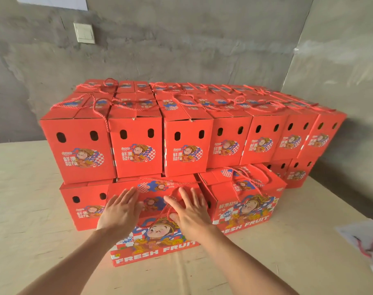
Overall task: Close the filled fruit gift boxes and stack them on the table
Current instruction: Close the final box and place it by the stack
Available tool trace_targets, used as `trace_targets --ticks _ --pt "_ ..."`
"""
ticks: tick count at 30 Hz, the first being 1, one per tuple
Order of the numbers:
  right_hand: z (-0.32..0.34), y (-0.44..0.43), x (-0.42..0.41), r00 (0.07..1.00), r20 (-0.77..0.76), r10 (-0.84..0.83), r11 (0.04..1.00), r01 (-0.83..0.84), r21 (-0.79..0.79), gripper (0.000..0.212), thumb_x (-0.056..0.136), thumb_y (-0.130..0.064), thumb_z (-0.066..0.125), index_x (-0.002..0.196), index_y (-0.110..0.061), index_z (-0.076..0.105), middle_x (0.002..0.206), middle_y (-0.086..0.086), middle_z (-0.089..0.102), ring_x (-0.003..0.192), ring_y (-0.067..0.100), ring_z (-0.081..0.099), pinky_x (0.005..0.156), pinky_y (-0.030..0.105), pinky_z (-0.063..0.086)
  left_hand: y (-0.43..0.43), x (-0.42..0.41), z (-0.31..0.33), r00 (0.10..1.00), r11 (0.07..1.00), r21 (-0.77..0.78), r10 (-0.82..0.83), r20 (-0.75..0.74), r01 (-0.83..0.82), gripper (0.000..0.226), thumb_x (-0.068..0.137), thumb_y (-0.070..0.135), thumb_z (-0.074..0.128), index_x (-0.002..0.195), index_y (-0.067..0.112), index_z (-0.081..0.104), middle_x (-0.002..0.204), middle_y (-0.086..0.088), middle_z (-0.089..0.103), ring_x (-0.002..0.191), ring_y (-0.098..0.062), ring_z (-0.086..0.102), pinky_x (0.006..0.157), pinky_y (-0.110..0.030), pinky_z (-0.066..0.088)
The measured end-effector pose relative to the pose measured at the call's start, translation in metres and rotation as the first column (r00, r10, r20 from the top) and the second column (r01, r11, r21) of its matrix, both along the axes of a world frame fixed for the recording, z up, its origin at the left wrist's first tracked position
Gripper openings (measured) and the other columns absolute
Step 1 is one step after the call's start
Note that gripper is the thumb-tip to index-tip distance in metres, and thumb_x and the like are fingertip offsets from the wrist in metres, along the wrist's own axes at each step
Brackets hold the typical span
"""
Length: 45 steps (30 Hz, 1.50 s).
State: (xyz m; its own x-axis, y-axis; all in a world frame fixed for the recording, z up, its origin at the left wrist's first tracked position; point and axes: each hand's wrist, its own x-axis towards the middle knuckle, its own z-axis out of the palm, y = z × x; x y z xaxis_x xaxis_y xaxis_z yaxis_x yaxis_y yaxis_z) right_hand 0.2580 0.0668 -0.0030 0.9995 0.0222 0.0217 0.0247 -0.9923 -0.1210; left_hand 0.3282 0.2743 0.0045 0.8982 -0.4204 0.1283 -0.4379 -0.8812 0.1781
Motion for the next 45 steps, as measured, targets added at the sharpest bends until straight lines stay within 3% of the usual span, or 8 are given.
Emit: trace_targets --ticks 3,13,18,25,31,36,40,45 --pt "0.000 0.000 -0.002 0.999 -0.033 -0.013 1.000 0.013 -0.008 0.050 0.100 -0.045 0.026 0.144 -0.052 0.002 0.159 0.005 -0.014 0.143 0.037 -0.017 0.113 0.054 -0.011 0.007 -0.001 -0.008 0.999 0.999 0.048 -0.026 0.019 0.025 0.064 0.095 0.054 0.001 0.151 0.025 0.007 0.157 0.012 0.000 0.145 -0.008 -0.003 0.117 -0.035 -0.007" --pt "-0.001 0.003 0.002 0.999 -0.036 -0.037 0.999 0.036 -0.014 0.050 0.100 -0.046 0.027 0.143 -0.053 0.002 0.159 0.003 -0.013 0.143 0.037 -0.016 0.112 0.055 -0.009 0.002 0.008 -0.005 0.994 0.998 0.036 -0.052 0.092 0.049 0.071 0.088 0.046 0.000 0.148 0.022 0.029 0.155 0.006 0.024 0.143 -0.011 0.018 0.116 -0.034 0.013" --pt "0.032 -0.014 0.018 0.994 0.087 -0.073 0.963 0.047 0.265 0.057 0.097 -0.042 0.037 0.148 -0.042 0.011 0.160 -0.001 -0.004 0.146 0.026 0.001 0.118 0.046 0.008 0.003 0.009 -0.008 0.999 0.999 0.031 -0.038 0.031 0.037 0.055 0.099 0.044 0.011 0.150 0.025 0.019 0.157 0.010 0.015 0.144 -0.009 0.010 0.117 -0.034 0.005" --pt "0.032 -0.041 0.071 0.998 0.067 -0.015 0.997 0.009 0.083 0.056 0.102 -0.025 0.029 0.152 -0.024 0.004 0.146 -0.005 -0.039 0.142 0.019 -0.024 0.118 0.042 0.007 0.002 0.013 -0.008 0.999 0.994 0.113 -0.005 0.036 0.001 0.082 0.078 0.055 -0.016 0.149 0.032 0.018 0.154 0.017 0.015 0.142 -0.004 0.012 0.115 -0.031 0.004" --pt "0.044 -0.053 0.088 0.997 -0.021 0.075 0.990 -0.072 0.125 0.054 0.100 -0.022 0.030 0.151 -0.023 0.012 0.153 -0.001 -0.031 0.144 0.022 -0.020 0.119 0.043 0.011 -0.057 0.032 0.018 0.972 0.955 -0.222 0.162 -0.168 -0.197 0.048 0.101 0.034 0.026 0.148 0.025 0.022 0.150 0.000 0.027 0.130 -0.021 0.039 0.112 -0.040 0.019" --pt "0.067 -0.103 0.072 0.979 0.100 0.176 0.940 -0.197 0.280 0.042 0.096 -0.013 0.038 0.138 -0.016 0.044 0.158 -0.005 0.014 0.139 0.020 0.033 0.106 0.032 0.036 -0.168 0.030 0.029 0.988 0.930 -0.336 0.155 -0.015 -0.151 0.065 0.098 0.027 0.036 0.151 0.016 0.000 0.157 -0.003 -0.018 0.146 -0.020 -0.004 0.116 -0.042 0.008" --pt "0.052 -0.172 0.047 0.941 0.336 -0.021 0.978 -0.051 0.202 0.045 0.096 -0.019 0.043 0.140 -0.012 0.040 0.158 0.006 0.015 0.144 0.022 0.019 0.115 0.034 0.021 -0.208 0.037 0.028 0.950 0.866 -0.390 0.284 -0.132 -0.313 0.076 0.096 0.036 0.040 0.149 0.009 -0.007 0.150 -0.014 -0.034 0.145 -0.032 0.000 0.116 -0.039 0.014" --pt "0.039 -0.239 0.045 0.952 0.157 -0.264 0.954 0.234 0.187 0.060 0.099 -0.030 0.039 0.151 -0.022 0.010 0.157 0.019 -0.008 0.146 0.033 0.000 0.117 0.039 0.015 -0.208 0.043 0.017 0.944 0.875 -0.354 0.304 -0.126 -0.330 0.091 0.091 0.042 0.048 0.148 0.010 -0.016 0.145 -0.010 -0.043 0.145 -0.031 -0.005 0.113 -0.039 0.022"
